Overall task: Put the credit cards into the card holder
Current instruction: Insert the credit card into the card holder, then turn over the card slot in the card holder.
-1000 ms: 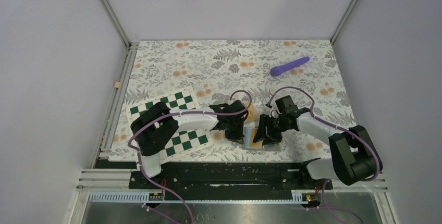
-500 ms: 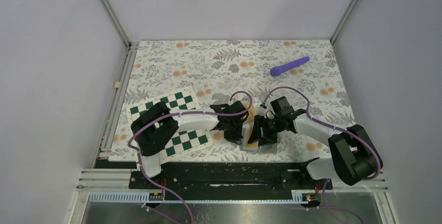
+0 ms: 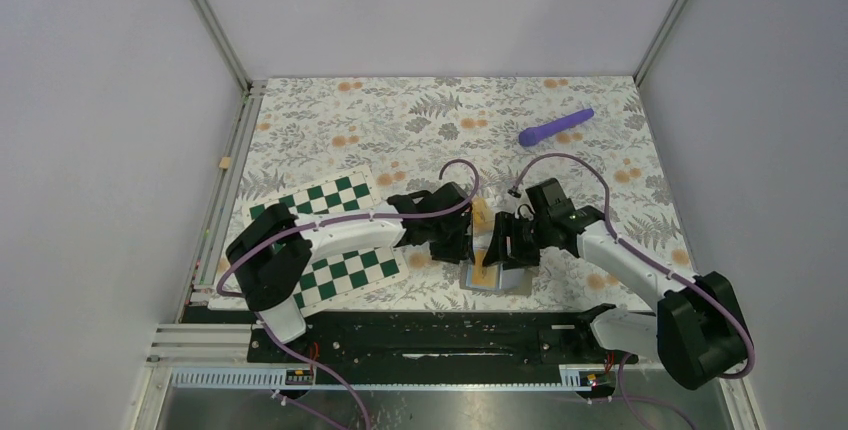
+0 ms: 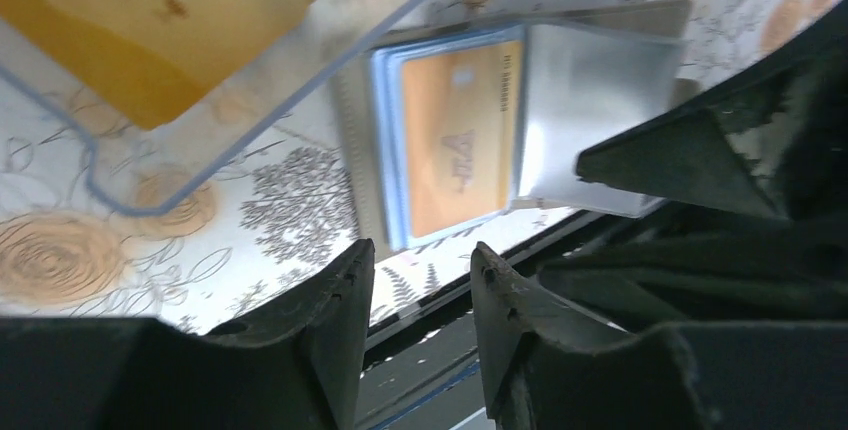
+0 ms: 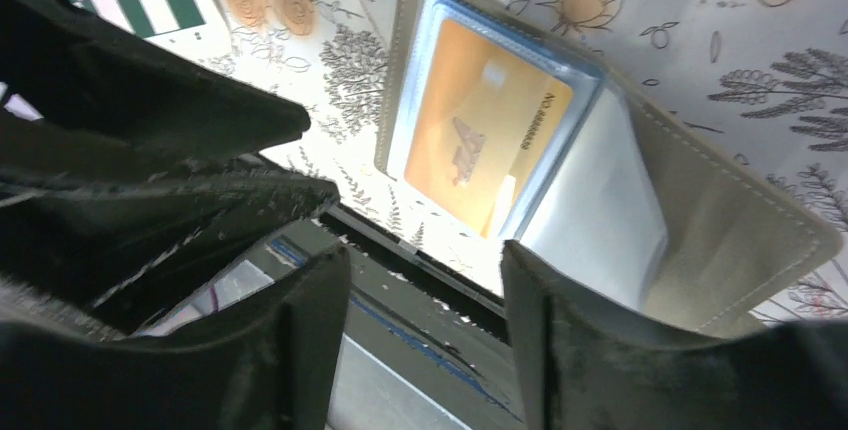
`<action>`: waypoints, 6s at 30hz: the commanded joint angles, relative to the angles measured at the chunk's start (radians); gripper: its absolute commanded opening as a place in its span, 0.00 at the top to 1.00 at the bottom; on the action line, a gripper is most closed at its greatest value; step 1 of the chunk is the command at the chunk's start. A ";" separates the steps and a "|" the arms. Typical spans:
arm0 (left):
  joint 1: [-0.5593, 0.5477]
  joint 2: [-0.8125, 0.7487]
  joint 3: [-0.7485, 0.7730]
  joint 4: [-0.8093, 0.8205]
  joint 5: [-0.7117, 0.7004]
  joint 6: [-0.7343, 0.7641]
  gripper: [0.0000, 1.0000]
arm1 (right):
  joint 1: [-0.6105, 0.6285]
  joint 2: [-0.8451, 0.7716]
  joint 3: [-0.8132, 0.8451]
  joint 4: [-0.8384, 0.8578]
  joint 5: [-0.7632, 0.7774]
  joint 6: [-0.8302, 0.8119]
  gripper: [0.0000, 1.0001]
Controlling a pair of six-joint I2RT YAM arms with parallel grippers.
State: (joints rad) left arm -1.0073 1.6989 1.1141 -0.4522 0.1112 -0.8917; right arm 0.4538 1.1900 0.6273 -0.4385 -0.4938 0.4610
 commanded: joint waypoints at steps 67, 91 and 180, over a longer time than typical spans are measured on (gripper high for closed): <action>-0.062 0.095 0.061 0.185 0.014 -0.017 0.64 | 0.002 -0.084 -0.042 -0.146 0.273 0.129 0.70; -0.080 0.179 0.081 0.260 0.060 -0.029 0.62 | -0.018 0.072 -0.130 -0.039 0.231 0.170 0.96; -0.129 0.050 0.087 0.274 0.077 -0.107 0.44 | -0.125 -0.042 0.181 -0.197 0.123 0.034 0.68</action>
State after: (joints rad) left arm -1.1454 1.8259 1.2556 -0.3641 0.1406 -0.9958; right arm 0.3347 1.1614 0.7368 -0.6083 -0.3592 0.5266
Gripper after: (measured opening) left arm 0.532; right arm 0.292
